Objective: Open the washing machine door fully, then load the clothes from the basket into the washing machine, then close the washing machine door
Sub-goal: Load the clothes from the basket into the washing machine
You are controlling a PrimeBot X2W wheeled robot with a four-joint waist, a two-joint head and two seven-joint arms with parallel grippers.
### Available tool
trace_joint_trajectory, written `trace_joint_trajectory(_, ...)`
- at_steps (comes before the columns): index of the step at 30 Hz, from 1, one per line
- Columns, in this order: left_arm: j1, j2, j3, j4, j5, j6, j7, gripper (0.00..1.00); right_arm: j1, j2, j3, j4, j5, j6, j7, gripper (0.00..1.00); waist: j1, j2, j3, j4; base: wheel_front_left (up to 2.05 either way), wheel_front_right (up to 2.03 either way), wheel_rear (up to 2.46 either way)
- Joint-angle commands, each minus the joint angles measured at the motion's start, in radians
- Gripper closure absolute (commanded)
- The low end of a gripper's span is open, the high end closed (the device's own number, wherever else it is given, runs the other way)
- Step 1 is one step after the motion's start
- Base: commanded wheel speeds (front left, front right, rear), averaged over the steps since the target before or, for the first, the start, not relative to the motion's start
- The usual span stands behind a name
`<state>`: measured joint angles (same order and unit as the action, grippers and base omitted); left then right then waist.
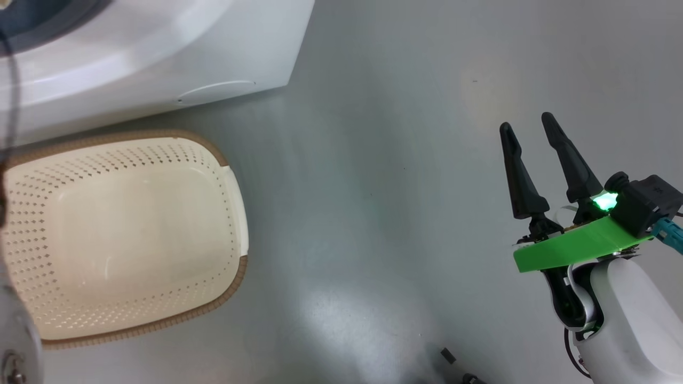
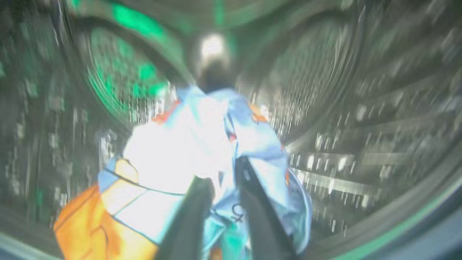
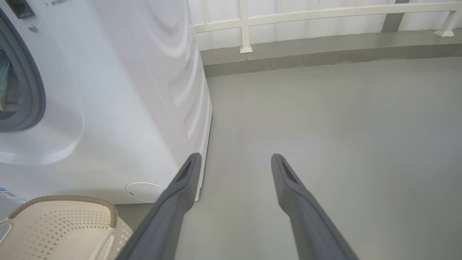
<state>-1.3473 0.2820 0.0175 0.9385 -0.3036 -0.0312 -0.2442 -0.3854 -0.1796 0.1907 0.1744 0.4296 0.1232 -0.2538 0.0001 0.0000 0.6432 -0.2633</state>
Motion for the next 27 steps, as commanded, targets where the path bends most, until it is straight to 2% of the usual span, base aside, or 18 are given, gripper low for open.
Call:
trace_joint_trajectory(1, 0.016, 0.032, -0.001, 0.033, 0.013, 0.009, 0.033, 0.00, 0.015, -0.008, 0.019, -0.014, -0.006, 0.008, -0.008, 0.00, -0.0001, 0.0000, -0.006, 0.002, 0.00, 0.00, 0.00)
trace_joint_trajectory(6, -0.041, 0.040, -0.048, 0.186, 0.049, 0.031, 0.136, 0.00, 0.012, -0.006, 0.026, -0.006, -0.003, 0.008, -0.008, 0.00, -0.0001, 0.0000, -0.013, 0.003, 0.00, 0.00, 0.00)
trace_joint_trajectory(9, -0.067, 0.038, -0.070, 0.263, 0.059, 0.028, 0.227, 0.00, 0.010, -0.002, 0.029, 0.000, -0.001, 0.008, -0.008, 0.00, -0.0001, 0.0000, -0.022, 0.002, 0.00, 0.00, 0.00)
trace_joint_trajectory(12, -0.081, 0.037, -0.082, 0.291, 0.062, 0.022, 0.252, 0.00, 0.008, 0.003, 0.033, 0.004, 0.000, 0.008, -0.008, 0.00, -0.0001, 0.0000, -0.034, 0.003, 0.00, 0.00, 0.00)
trace_joint_trajectory(14, -0.081, 0.036, -0.088, 0.297, 0.063, 0.016, 0.235, 0.00, 0.008, 0.006, 0.035, 0.004, 0.002, 0.008, -0.008, 0.00, -0.0001, 0.0000, -0.043, 0.004, 0.00, 0.00, 0.00)
trace_joint_trajectory(22, -0.013, 0.016, -0.101, 0.294, 0.059, -0.009, 0.045, 0.00, 0.011, 0.009, 0.038, 0.013, 0.005, 0.008, -0.008, 0.00, -0.0001, 0.0000, -0.092, 0.022, 0.00, 0.00, 0.00)
trace_joint_trajectory(27, 0.069, 0.003, -0.095, 0.291, 0.043, -0.028, -0.007, 0.00, 0.014, 0.006, 0.045, 0.026, 0.010, 0.008, -0.008, 0.00, -0.0001, 0.0000, -0.144, 0.043, 0.00, 0.00, 0.00)
